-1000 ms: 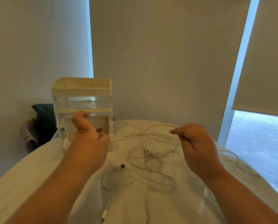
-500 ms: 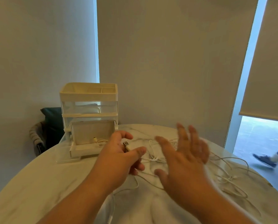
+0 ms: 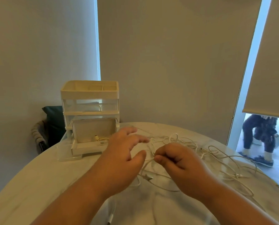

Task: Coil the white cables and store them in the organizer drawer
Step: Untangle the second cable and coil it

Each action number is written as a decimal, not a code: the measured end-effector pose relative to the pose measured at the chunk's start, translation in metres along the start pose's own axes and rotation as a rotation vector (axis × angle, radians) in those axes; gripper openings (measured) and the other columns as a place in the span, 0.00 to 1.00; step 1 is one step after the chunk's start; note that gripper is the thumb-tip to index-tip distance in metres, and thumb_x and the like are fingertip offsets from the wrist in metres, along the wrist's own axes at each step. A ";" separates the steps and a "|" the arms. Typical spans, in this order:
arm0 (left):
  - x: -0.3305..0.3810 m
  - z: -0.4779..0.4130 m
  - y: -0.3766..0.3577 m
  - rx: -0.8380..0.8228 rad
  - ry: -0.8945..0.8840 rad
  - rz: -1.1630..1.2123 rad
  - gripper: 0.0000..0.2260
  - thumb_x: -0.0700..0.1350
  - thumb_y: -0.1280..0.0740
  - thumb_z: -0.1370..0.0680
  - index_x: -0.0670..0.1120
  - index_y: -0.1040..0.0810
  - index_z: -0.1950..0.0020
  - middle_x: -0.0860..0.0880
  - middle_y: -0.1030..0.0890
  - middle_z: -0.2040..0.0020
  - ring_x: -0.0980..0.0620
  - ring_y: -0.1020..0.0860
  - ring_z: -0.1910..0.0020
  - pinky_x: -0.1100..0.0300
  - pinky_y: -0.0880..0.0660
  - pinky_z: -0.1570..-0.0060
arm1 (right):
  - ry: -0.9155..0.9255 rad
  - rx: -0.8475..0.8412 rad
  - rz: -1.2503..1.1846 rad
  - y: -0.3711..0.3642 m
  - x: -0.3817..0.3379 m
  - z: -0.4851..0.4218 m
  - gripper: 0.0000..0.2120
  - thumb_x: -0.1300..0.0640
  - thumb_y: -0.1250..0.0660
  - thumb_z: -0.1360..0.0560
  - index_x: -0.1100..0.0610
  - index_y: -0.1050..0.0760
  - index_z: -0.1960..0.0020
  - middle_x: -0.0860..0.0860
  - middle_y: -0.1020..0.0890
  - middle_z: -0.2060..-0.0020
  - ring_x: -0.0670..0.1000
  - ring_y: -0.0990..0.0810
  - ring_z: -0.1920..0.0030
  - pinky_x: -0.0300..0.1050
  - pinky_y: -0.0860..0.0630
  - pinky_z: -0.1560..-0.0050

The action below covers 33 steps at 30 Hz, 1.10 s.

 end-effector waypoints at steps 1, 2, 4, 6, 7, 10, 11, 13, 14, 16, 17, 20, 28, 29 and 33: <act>0.004 0.002 -0.002 -0.022 -0.036 0.100 0.13 0.50 0.36 0.19 0.65 0.27 0.38 0.69 0.31 0.38 0.70 0.31 0.40 0.66 0.30 0.39 | 0.023 -0.007 0.014 -0.002 -0.001 0.000 0.03 0.51 0.32 0.22 0.46 0.20 0.54 0.42 0.20 0.62 0.45 0.21 0.58 0.35 0.28 0.59; 0.007 0.004 -0.005 -0.072 -0.027 0.243 0.15 0.47 0.37 0.19 0.64 0.28 0.36 0.67 0.27 0.39 0.69 0.27 0.41 0.63 0.26 0.40 | 0.047 0.007 0.023 -0.002 -0.003 0.000 0.03 0.49 0.32 0.23 0.44 0.19 0.52 0.41 0.21 0.63 0.45 0.21 0.59 0.34 0.29 0.59; 0.013 0.006 -0.011 -0.240 0.058 0.488 0.11 0.45 0.37 0.18 0.57 0.26 0.37 0.57 0.20 0.45 0.58 0.18 0.51 0.56 0.20 0.48 | 0.071 0.046 0.026 0.002 -0.007 0.001 0.05 0.48 0.33 0.24 0.42 0.19 0.50 0.41 0.21 0.64 0.45 0.21 0.59 0.33 0.29 0.60; 0.014 0.005 -0.013 -0.302 0.118 0.585 0.07 0.45 0.38 0.17 0.53 0.23 0.41 0.51 0.17 0.55 0.52 0.20 0.64 0.56 0.22 0.61 | 0.069 0.071 0.038 0.008 -0.009 0.001 0.04 0.47 0.31 0.25 0.41 0.19 0.51 0.41 0.20 0.64 0.46 0.20 0.59 0.34 0.28 0.60; 0.014 0.005 -0.012 -0.312 0.138 0.589 0.07 0.45 0.37 0.17 0.52 0.21 0.43 0.50 0.17 0.59 0.53 0.24 0.67 0.58 0.26 0.64 | 0.066 0.077 0.041 0.011 -0.009 0.001 0.02 0.48 0.29 0.25 0.40 0.18 0.54 0.40 0.19 0.64 0.45 0.20 0.59 0.34 0.28 0.60; 0.010 0.005 -0.005 -0.407 0.226 0.533 0.11 0.49 0.39 0.17 0.47 0.18 0.49 0.48 0.22 0.65 0.54 0.30 0.71 0.62 0.32 0.68 | 0.022 0.127 0.030 0.014 -0.006 0.002 0.08 0.49 0.23 0.30 0.38 0.20 0.62 0.36 0.20 0.67 0.43 0.21 0.61 0.31 0.29 0.62; 0.009 0.005 -0.003 -0.446 0.247 0.538 0.14 0.50 0.40 0.17 0.45 0.18 0.52 0.48 0.24 0.66 0.54 0.32 0.72 0.62 0.33 0.69 | 0.020 0.149 0.028 0.015 -0.006 0.003 0.08 0.49 0.22 0.31 0.39 0.21 0.62 0.36 0.20 0.66 0.43 0.21 0.61 0.31 0.28 0.62; 0.008 0.006 0.000 -0.505 0.273 0.604 0.15 0.49 0.40 0.17 0.44 0.18 0.55 0.48 0.27 0.68 0.54 0.34 0.72 0.61 0.35 0.70 | 0.056 0.195 0.024 0.014 -0.006 0.003 0.05 0.45 0.23 0.32 0.43 0.19 0.61 0.37 0.18 0.64 0.43 0.19 0.60 0.30 0.27 0.61; 0.008 0.006 0.001 -0.533 0.282 0.641 0.15 0.48 0.41 0.17 0.45 0.18 0.55 0.48 0.28 0.68 0.54 0.34 0.72 0.61 0.36 0.70 | 0.072 0.215 0.018 0.015 -0.006 0.004 0.07 0.43 0.25 0.33 0.44 0.18 0.59 0.37 0.18 0.63 0.42 0.19 0.60 0.29 0.27 0.61; 0.008 0.007 0.001 -0.594 0.289 0.664 0.14 0.46 0.42 0.17 0.44 0.19 0.54 0.48 0.27 0.68 0.53 0.34 0.72 0.60 0.36 0.69 | 0.079 0.236 0.012 0.016 -0.007 0.003 0.11 0.39 0.25 0.35 0.45 0.18 0.60 0.38 0.18 0.63 0.42 0.19 0.60 0.27 0.28 0.62; 0.008 0.007 0.001 -0.615 0.287 0.653 0.14 0.45 0.42 0.17 0.44 0.19 0.55 0.48 0.27 0.68 0.53 0.35 0.72 0.60 0.37 0.69 | 0.069 0.235 0.005 0.017 -0.007 0.003 0.12 0.38 0.23 0.37 0.45 0.18 0.61 0.39 0.18 0.64 0.43 0.19 0.61 0.28 0.29 0.63; 0.007 0.007 0.003 -0.608 0.244 0.634 0.13 0.44 0.42 0.18 0.44 0.23 0.59 0.48 0.32 0.71 0.52 0.37 0.73 0.59 0.41 0.71 | -0.060 0.098 -0.080 0.021 0.002 0.002 0.13 0.37 0.24 0.39 0.46 0.17 0.64 0.46 0.18 0.68 0.44 0.22 0.66 0.33 0.28 0.65; 0.006 0.002 0.004 -0.501 0.160 1.173 0.12 0.46 0.38 0.22 0.44 0.26 0.65 0.49 0.37 0.74 0.54 0.40 0.77 0.63 0.42 0.76 | -0.244 -0.021 -0.338 -0.004 0.025 -0.001 0.12 0.55 0.34 0.20 0.47 0.17 0.60 0.45 0.25 0.71 0.43 0.27 0.67 0.35 0.29 0.61; 0.007 0.002 0.003 -0.503 0.152 1.281 0.11 0.46 0.38 0.24 0.44 0.25 0.64 0.49 0.36 0.74 0.55 0.40 0.78 0.63 0.43 0.76 | -0.263 -0.015 -0.364 -0.007 0.026 -0.002 0.13 0.56 0.36 0.20 0.46 0.17 0.59 0.45 0.26 0.71 0.44 0.27 0.66 0.37 0.28 0.61; 0.009 0.002 -0.002 -0.579 0.125 1.572 0.09 0.43 0.39 0.24 0.42 0.21 0.57 0.49 0.25 0.69 0.58 0.34 0.78 0.64 0.44 0.75 | -0.309 0.018 -0.464 -0.009 0.025 -0.002 0.12 0.58 0.37 0.19 0.49 0.18 0.56 0.47 0.24 0.70 0.46 0.27 0.67 0.39 0.28 0.62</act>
Point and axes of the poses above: each hand's wrist, its own z-axis away from the middle knuckle, its own y-axis out of the back of the hand, x = y × z, the point moved 1 cm from there along -z, towards the middle knuckle
